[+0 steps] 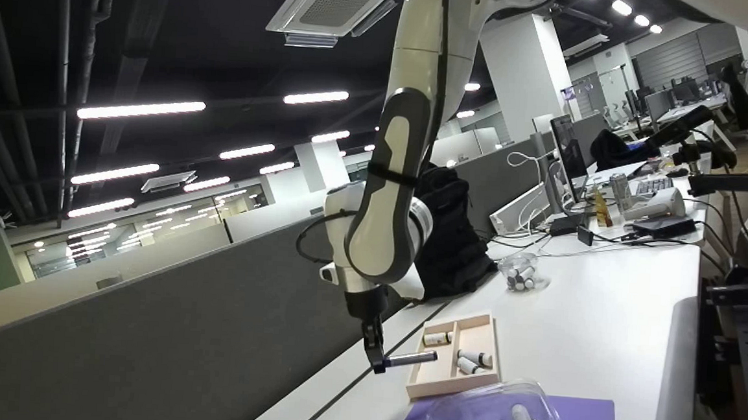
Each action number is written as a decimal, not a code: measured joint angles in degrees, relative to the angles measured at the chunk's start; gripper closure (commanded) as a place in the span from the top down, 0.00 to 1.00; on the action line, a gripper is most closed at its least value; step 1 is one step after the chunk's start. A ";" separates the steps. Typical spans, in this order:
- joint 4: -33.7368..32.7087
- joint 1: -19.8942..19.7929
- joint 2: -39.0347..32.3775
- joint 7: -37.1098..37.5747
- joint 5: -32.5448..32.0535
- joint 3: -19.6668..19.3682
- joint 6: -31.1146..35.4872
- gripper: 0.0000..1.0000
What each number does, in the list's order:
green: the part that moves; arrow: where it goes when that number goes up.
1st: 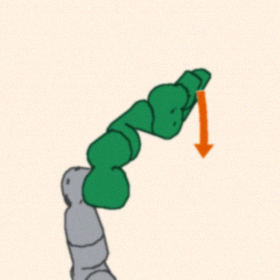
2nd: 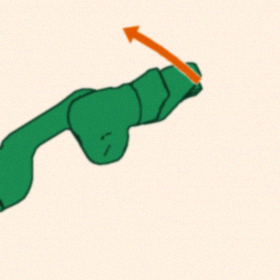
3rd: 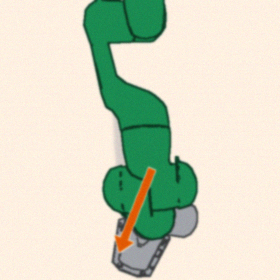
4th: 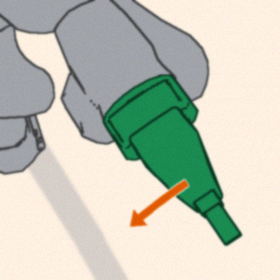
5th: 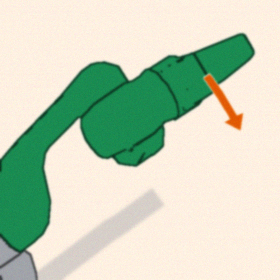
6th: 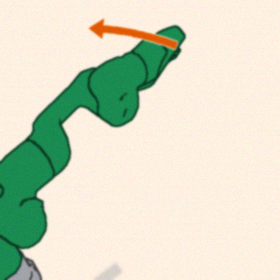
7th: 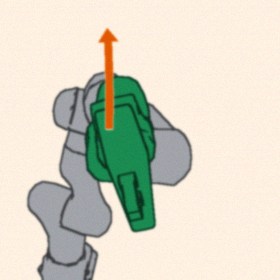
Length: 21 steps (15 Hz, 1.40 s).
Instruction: Put the marker inside the wooden box
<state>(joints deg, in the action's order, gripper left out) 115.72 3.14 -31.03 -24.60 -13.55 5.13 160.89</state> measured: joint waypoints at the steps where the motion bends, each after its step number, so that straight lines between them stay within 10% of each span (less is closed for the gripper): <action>1: 0.23 0.24 1.13 0.36 -0.94 -0.99 0.69 0.05; 21: -6.91 -6.53 -10.20 -0.58 -2.62 0.95 6.04 0.05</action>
<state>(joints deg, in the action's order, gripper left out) 108.82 -3.38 -41.23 -25.18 -16.17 6.07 166.93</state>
